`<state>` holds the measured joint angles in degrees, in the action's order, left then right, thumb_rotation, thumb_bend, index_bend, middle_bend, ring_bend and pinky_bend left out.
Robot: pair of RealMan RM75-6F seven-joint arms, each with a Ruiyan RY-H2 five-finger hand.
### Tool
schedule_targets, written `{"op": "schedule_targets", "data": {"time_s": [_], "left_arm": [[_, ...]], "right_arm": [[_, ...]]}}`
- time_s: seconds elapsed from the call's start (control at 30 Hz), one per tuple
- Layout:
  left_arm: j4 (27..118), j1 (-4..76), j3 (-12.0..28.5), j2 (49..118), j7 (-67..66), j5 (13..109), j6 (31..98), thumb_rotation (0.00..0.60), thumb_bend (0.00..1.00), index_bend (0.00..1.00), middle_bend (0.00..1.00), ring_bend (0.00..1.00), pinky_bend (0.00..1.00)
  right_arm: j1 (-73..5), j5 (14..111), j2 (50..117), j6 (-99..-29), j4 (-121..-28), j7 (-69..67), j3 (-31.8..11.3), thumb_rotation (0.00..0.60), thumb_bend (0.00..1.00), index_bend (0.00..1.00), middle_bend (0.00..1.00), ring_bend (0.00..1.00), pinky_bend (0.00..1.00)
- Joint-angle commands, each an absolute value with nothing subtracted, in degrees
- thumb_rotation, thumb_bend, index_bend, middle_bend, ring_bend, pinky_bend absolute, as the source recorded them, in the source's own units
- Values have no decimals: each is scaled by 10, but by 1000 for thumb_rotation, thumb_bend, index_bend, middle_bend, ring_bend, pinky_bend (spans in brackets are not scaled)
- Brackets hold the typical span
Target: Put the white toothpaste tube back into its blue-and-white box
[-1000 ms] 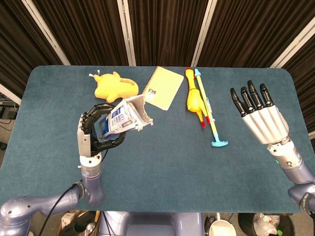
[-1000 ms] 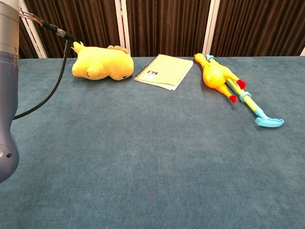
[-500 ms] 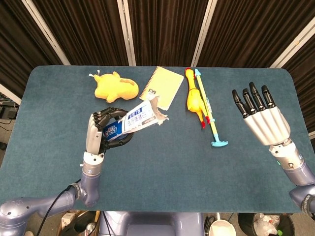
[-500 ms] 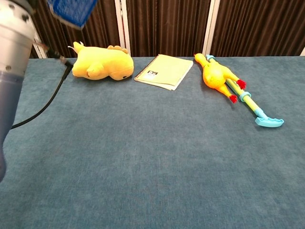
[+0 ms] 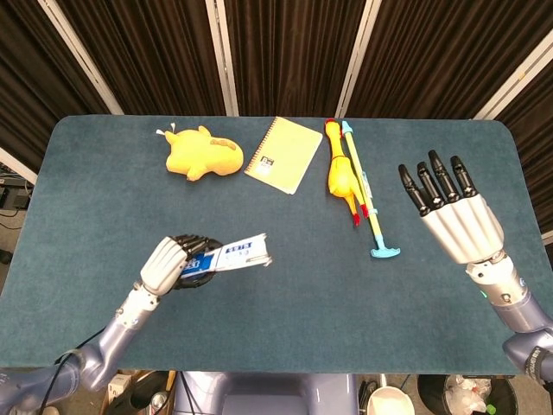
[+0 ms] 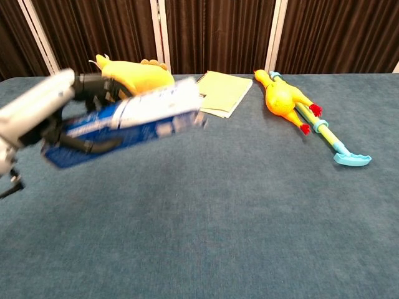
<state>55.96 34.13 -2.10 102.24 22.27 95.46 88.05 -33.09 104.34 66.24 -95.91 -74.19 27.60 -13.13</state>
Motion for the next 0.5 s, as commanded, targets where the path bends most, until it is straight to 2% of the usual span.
{"op": "schedule_targets", "data": {"time_s": [0.03, 0.17, 0.23, 0.27, 0.33, 0.4, 0.5], "left_arm": [[539, 328, -33, 1023, 215, 950, 861, 600, 591, 375, 527, 492, 604], [528, 319, -38, 1020, 203, 942, 837, 600, 545, 355, 489, 462, 562], [541, 317, -39, 1010, 180, 933, 812, 600, 424, 291, 388, 352, 419], [552, 316, -37, 1003, 158, 922, 795, 600, 335, 237, 306, 262, 313], [587, 315, -34, 985, 123, 905, 766, 600, 202, 142, 171, 123, 171], [641, 314, -29, 955, 82, 886, 740, 600, 124, 77, 78, 41, 93], [717, 309, -22, 912, 30, 865, 726, 600, 72, 40, 18, 1, 35]], "right_arm": [[-332, 1050, 660, -957, -759, 287, -132, 600, 450, 270, 417, 274, 383], [-332, 1054, 656, -954, -778, 300, -133, 600, 450, 270, 417, 274, 382], [-330, 1054, 655, -952, -788, 305, -134, 600, 450, 270, 417, 274, 382], [-329, 1053, 655, -952, -792, 306, -134, 600, 450, 270, 417, 274, 383], [-327, 1054, 654, -952, -798, 310, -133, 600, 450, 270, 417, 275, 382], [-323, 1055, 655, -952, -807, 313, -131, 600, 449, 271, 417, 275, 383], [-313, 1052, 657, -950, -821, 316, -125, 600, 449, 270, 416, 274, 383]]}}
